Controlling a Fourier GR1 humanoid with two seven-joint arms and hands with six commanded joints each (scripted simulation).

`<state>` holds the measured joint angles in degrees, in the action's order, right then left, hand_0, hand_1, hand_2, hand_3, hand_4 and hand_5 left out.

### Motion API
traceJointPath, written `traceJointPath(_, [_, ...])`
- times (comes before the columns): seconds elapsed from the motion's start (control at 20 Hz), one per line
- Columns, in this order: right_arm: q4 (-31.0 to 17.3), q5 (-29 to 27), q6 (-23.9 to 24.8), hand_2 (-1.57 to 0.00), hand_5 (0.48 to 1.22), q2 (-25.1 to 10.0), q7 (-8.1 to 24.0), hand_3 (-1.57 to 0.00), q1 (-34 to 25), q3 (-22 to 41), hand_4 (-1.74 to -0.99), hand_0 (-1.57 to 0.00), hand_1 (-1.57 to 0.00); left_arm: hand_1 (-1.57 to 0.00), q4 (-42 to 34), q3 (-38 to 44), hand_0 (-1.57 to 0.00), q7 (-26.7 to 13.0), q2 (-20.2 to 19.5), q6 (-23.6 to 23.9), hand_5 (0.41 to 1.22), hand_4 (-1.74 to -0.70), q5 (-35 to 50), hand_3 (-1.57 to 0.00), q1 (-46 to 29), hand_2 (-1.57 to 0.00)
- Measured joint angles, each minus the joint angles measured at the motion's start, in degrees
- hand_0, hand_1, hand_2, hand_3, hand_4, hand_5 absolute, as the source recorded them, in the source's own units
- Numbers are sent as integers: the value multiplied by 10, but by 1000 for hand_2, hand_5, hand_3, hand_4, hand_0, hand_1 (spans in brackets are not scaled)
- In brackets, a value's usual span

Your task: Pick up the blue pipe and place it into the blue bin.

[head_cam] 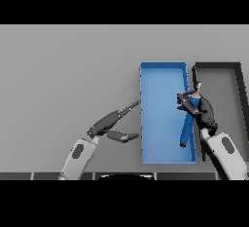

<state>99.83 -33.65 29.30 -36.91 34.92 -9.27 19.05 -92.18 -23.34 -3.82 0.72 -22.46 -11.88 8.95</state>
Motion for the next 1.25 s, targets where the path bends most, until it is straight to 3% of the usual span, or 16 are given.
traceJointPath(0.05, [-6,-31,16,-1518,1161,-13,0,-455,-1,14,-1626,-1571,-1571,1,0,2,1,-2,0,2,491,-920,0,1,2,1])
traceJointPath(0.15, [-17,-62,40,-987,1148,-29,0,-291,-16,40,-1469,-1084,-1025,1,8,3,1,-4,1,3,493,-921,-3,1,7,1])
traceJointPath(0.25, [-23,-72,46,-631,1125,-39,0,-186,-19,48,-1370,-693,-656,1,5,3,1,-4,1,2,493,-924,-1,1,4,1])
traceJointPath(0.35, [-30,-75,38,-404,1068,-53,-1,-118,-30,62,-1307,-443,-419,1,9,3,1,-12,4,2,494,-926,-1,1,7,1])
traceJointPath(0.45, [-34,-62,31,-258,962,-118,-5,-75,-65,131,-1250,-283,-268,1,13,2,1,-11,6,5,494,-926,-3,1,10,1])
traceJointPath(0.6, [-44,-80,14,-132,837,-158,0,-38,-106,208,-1205,-145,-137,1,10,7,1,-1,3,3,496,-927,3,1,5,1])
traceJointPath(0.75, [-60,-105,7,-67,771,-190,0,-19,-151,276,-1161,-74,-70,1,9,5,1,-8,4,1,496,-929,3,1,7,1])
traceJointPath(0.95, [-50,-126,8,-27,725,-207,0,-7,-173,307,-1099,-30,-28,1,12,4,1,-9,6,6,497,-932,-2,1,5,1])
traceJointPath(1.25, [-50,-121,-13,-17,714,-214,-1,-4,-192,326,-1084,-19,-17,1,20,13,1,-9,3,4,495,-930,3,1,19,1])
